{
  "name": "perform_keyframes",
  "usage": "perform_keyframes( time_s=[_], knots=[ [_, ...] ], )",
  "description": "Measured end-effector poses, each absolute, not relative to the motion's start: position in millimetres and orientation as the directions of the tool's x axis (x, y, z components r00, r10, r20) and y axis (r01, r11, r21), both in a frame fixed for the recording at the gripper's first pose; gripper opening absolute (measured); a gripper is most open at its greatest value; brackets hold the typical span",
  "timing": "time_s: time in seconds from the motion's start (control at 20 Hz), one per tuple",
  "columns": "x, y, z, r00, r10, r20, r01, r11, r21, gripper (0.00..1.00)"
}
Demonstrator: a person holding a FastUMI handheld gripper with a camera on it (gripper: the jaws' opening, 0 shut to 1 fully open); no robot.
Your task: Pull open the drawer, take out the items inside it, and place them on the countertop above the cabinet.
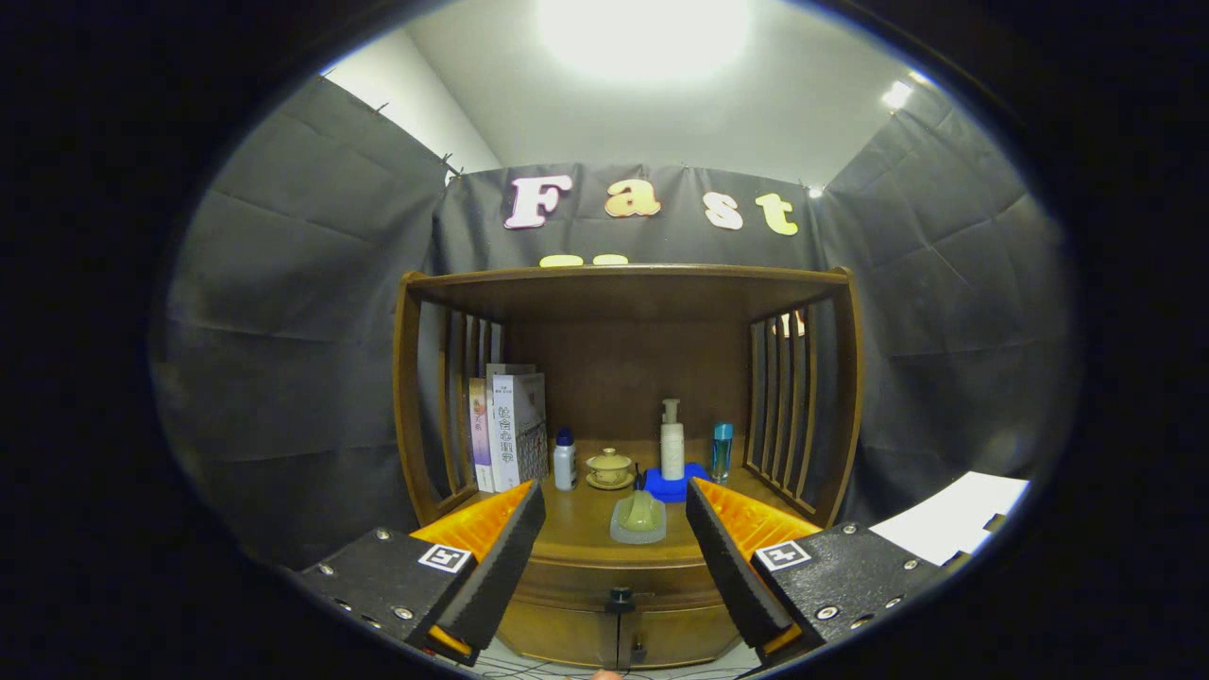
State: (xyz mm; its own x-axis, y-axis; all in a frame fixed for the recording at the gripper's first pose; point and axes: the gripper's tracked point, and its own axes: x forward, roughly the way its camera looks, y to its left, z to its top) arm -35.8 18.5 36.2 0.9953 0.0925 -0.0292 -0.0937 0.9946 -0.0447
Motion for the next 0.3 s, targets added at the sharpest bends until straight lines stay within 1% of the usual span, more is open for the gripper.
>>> perform_keyframes(
  time_s=[0.15,0.3],
  knots=[
    [-36.4,18.7,39.6,0.995,0.093,-0.024,-0.094,0.993,-0.076,0.93],
    [-38.6,12.1,46.3,0.997,0.08,-0.009,-0.081,0.995,-0.067,0.93]
  ],
)
